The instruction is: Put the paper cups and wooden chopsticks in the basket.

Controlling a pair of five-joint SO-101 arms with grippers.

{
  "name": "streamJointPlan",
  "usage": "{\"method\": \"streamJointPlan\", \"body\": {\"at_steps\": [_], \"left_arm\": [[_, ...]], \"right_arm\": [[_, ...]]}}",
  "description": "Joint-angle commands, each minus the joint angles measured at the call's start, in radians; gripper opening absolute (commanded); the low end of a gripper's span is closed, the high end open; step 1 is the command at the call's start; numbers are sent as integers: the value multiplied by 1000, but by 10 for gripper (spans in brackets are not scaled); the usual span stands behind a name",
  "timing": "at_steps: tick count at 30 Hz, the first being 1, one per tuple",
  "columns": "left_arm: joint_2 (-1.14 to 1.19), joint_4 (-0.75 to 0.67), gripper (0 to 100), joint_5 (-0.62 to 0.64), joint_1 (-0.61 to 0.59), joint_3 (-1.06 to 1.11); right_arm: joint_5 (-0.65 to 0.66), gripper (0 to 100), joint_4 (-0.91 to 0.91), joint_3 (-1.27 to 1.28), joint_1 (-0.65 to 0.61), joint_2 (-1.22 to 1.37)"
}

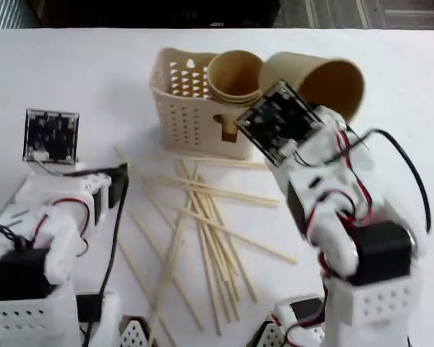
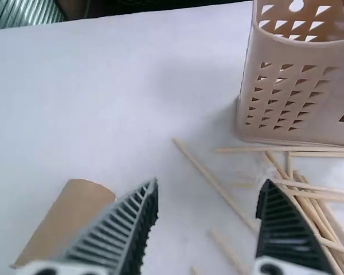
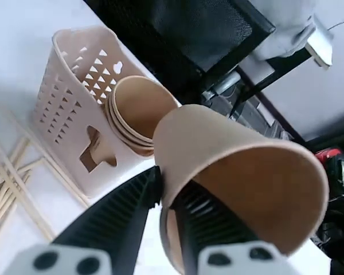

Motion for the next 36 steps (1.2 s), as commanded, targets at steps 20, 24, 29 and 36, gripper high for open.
{"method": "streamJointPlan", "body": {"at_steps": [20, 24, 29, 36], "left_arm": [[-348, -304, 272, 115, -10, 508], [-360, -284, 272, 115, -10, 509], [-360, -276, 272, 114, -12, 509], [-360, -276, 272, 114, -12, 511]], "right_arm": [[2, 20, 183, -624, -139, 596], [2, 20, 179, -631, -136, 641], [3, 20, 176, -631, -136, 656], [3, 34, 202, -618, -137, 659]]}}
